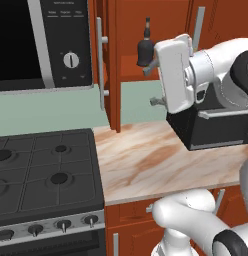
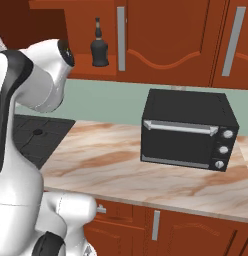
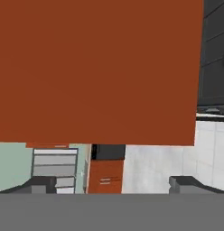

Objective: Get the candle and the liquor from the cabinet and move them to the dining counter.

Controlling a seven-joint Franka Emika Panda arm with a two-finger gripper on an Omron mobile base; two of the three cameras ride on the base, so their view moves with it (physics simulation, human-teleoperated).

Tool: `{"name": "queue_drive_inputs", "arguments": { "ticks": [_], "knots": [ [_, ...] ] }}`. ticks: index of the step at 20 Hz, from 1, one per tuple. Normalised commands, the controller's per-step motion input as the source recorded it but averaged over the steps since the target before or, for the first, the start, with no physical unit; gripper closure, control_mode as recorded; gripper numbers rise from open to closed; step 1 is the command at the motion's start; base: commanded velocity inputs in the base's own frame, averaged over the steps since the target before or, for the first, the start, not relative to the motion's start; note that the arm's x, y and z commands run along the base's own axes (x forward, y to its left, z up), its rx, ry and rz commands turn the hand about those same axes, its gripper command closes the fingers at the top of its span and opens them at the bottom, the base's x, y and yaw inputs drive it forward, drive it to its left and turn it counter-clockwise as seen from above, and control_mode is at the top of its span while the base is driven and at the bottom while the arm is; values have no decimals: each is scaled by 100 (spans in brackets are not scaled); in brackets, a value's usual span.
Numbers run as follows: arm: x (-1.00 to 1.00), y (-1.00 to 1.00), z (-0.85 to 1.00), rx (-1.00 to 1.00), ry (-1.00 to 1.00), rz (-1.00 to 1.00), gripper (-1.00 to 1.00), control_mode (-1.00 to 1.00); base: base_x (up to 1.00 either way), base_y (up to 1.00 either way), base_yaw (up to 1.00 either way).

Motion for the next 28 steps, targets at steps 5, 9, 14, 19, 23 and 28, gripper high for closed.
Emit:
{"name": "queue_drive_inputs", "arguments": {
  "ticks": [5,9,14,19,23,28],
  "knots": [
    [-1,-65,-1,-13,-11,0,-100,-100,0,0,0],
    [-2,-61,0,-18,-16,-2,-100,-100,0,0,0],
    [-4,-46,0,-22,-16,-6,-100,-100,0,0,0],
    [0,-46,0,-25,-17,-10,-100,-100,0,0,0],
    [0,-44,-2,-23,-20,-9,-100,-100,0,0,0],
    [0,-42,0,-18,-24,-5,-100,-100,0,0,0]
  ]
}}
